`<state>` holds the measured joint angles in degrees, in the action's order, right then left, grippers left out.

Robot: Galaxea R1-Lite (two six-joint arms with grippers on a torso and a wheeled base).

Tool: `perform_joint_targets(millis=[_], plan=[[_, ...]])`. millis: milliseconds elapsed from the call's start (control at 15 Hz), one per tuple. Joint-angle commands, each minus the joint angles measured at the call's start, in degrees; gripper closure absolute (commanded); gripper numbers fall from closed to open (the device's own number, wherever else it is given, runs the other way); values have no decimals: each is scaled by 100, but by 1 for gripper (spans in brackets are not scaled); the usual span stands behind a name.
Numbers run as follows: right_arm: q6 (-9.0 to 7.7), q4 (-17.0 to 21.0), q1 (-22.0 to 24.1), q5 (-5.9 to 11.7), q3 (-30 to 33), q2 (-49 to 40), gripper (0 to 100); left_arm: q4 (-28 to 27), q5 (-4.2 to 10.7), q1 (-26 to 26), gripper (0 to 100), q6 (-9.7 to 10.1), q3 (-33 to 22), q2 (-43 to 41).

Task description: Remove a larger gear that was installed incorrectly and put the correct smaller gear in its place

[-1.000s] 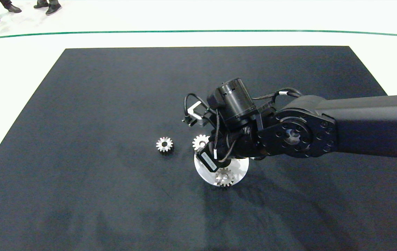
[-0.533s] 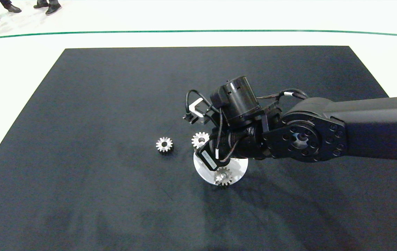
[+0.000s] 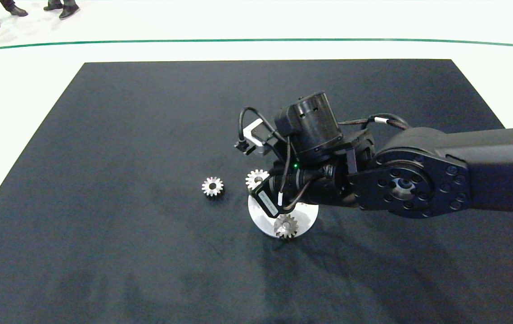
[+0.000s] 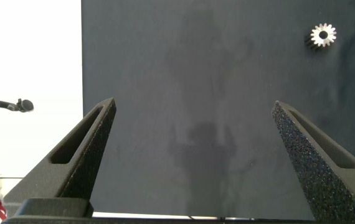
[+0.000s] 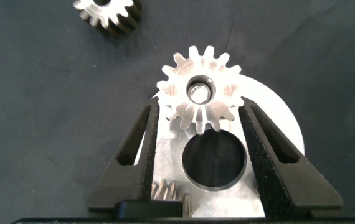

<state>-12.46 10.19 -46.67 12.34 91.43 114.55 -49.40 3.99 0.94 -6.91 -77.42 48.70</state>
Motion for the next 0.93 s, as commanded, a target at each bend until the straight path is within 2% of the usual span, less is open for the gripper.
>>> perform_joint_targets(millis=[67,533,600,667,867,933], plan=[[-29,9,-80,41,-178,-320,100,-26,6,3,0,-3,-1,-10],[-46,-158,-71,67,-143,-258,100,-26,6,3,0,-3,-1,-19],[-37,-167,-71,146,-143,-258,100,-26,6,3,0,-3,-1,-19],[-29,-175,-71,173,-99,-249,0,-26,6,3,0,-3,-1,-19],[-37,-87,-88,190,244,-144,0,-26,6,3,0,-3,-1,-19],[-37,123,-115,190,472,-100,0,-26,6,3,0,-3,-1,-19]])
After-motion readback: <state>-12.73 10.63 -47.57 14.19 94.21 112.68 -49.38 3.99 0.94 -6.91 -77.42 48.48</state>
